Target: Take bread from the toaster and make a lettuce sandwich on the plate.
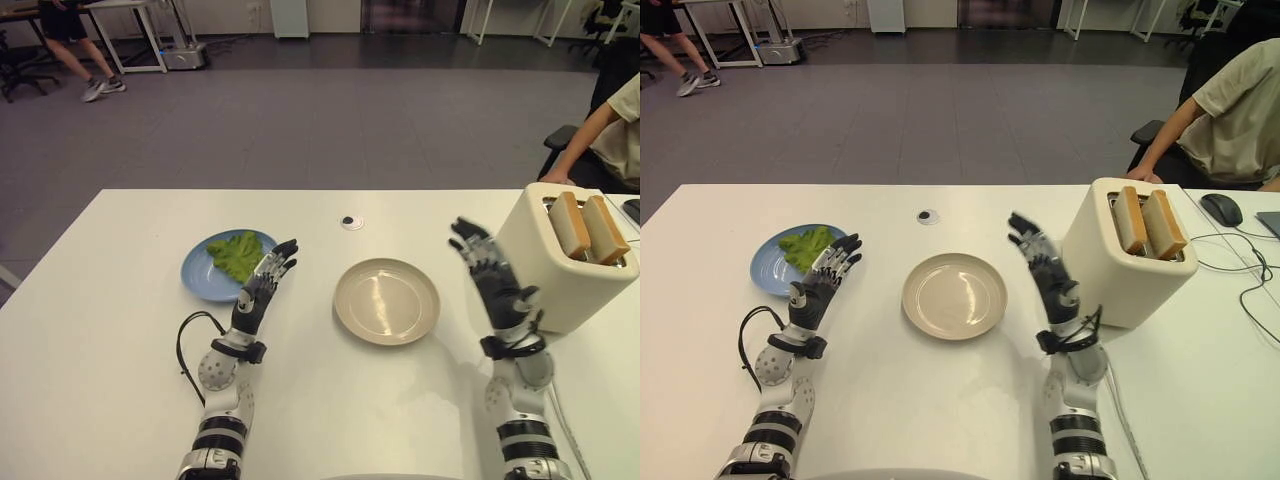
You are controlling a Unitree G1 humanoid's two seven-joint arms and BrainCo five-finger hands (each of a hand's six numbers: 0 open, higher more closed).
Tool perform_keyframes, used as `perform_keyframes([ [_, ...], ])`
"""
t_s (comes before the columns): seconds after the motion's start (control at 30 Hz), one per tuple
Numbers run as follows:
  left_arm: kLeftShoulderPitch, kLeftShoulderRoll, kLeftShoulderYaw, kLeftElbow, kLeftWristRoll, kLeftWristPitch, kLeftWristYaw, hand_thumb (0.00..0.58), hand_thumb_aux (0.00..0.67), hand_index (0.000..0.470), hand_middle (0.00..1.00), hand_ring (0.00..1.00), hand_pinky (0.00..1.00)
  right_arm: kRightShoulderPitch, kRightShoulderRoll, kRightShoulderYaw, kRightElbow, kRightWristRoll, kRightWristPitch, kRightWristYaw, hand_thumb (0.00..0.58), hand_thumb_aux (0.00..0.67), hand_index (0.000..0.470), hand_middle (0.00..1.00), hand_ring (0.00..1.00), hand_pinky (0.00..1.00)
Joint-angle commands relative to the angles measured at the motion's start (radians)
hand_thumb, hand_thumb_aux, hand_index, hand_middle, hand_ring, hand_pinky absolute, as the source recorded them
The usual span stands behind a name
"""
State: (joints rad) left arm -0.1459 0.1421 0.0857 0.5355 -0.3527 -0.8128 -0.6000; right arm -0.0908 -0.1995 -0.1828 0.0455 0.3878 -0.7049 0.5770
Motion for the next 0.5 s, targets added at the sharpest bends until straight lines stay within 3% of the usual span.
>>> perform_keyframes([
  [0.03, 0.007, -0.007, -0.012, -0.020, 0.032, 0.003, 0.002, 0.000, 0.000, 0.000, 0.00, 0.00, 0.00, -0.026, -0.186, -0.251, -0.136, -0.231, 0.135, -0.221, 0.000, 0.000, 0.000, 0.00, 0.00, 0.00],
  [0.1, 0.007, -0.012, -0.013, -0.024, 0.041, 0.005, 0.004, 0.000, 0.000, 0.000, 0.00, 0.00, 0.00, -0.024, -0.298, -0.352, -0.072, -0.470, 0.209, -0.363, 0.000, 0.000, 0.000, 0.00, 0.00, 0.00],
  [0.2, 0.011, -0.016, -0.013, -0.026, 0.047, 0.001, 0.008, 0.000, 0.000, 0.000, 0.00, 0.00, 0.00, -0.008, -0.449, -0.341, 0.114, -0.784, 0.326, -0.546, 0.000, 0.000, 0.000, 0.00, 0.00, 0.00],
  [0.37, 0.014, -0.017, -0.008, -0.026, 0.054, -0.004, 0.014, 0.000, 0.000, 0.000, 0.00, 0.00, 0.00, -0.051, -0.519, -0.270, 0.337, -0.851, 0.362, -0.669, 0.000, 0.000, 0.000, 0.00, 0.00, 0.00],
  [0.4, 0.013, -0.017, -0.008, -0.024, 0.055, -0.004, 0.014, 0.000, 0.000, 0.000, 0.00, 0.00, 0.00, -0.055, -0.528, -0.262, 0.360, -0.848, 0.362, -0.685, 0.096, 0.058, 0.041, 0.00, 0.00, 0.00],
  [0.43, 0.013, -0.017, -0.009, -0.023, 0.055, -0.005, 0.014, 0.000, 0.000, 0.000, 0.00, 0.00, 0.00, -0.056, -0.535, -0.255, 0.374, -0.846, 0.363, -0.696, 0.310, 0.213, 0.149, 0.00, 0.00, 0.00],
  [0.47, 0.013, -0.016, -0.009, -0.023, 0.056, -0.006, 0.013, 0.000, 0.000, 0.000, 0.00, 0.00, 0.00, -0.058, -0.543, -0.247, 0.388, -0.842, 0.364, -0.706, 0.478, 0.389, 0.273, 0.00, 0.00, 0.00],
  [0.5, 0.013, -0.016, -0.009, -0.023, 0.056, -0.006, 0.013, 0.000, 0.000, 0.000, 0.00, 0.00, 0.00, -0.059, -0.549, -0.238, 0.401, -0.840, 0.365, -0.713, 0.511, 0.439, 0.308, 0.00, 0.00, 0.00],
])
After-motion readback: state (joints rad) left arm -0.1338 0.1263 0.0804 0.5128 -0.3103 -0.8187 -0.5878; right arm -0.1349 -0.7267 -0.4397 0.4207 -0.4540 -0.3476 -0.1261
